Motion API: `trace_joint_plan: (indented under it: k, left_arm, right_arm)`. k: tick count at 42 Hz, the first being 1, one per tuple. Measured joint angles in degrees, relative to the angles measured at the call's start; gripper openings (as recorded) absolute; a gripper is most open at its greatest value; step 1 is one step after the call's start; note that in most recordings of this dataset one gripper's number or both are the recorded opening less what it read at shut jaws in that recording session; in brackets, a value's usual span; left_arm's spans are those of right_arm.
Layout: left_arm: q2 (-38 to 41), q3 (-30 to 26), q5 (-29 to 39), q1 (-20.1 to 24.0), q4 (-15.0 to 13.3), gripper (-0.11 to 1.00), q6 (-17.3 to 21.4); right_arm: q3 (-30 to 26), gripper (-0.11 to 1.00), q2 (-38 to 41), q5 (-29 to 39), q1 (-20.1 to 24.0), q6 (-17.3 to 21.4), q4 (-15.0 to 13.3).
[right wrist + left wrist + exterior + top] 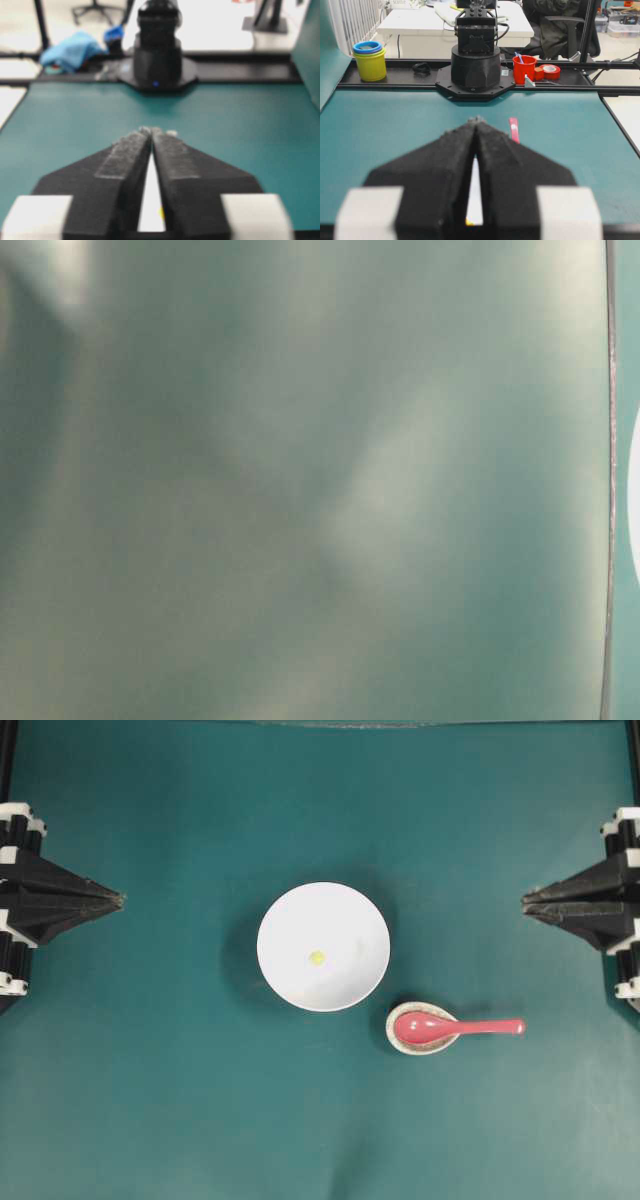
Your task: Scoop the yellow hexagonal prism block from the bowl with a spoon using the right arm.
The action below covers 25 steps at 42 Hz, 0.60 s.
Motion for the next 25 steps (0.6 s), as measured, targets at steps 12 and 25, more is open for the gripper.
trace_joint_plan:
  k: [12,25]
  left_arm:
    - [-0.1,0.0,0.0,0.0,0.1,0.0,-0.1]
    - [-0.1,0.0,0.0,0.0,0.0,0.0,0.0]
  right_arm:
    - [1.1,0.51,3.7,-2.5,0.0,0.0,0.9]
    - [4.8,0.51,15.3,-16.9,0.3,0.2,2.5]
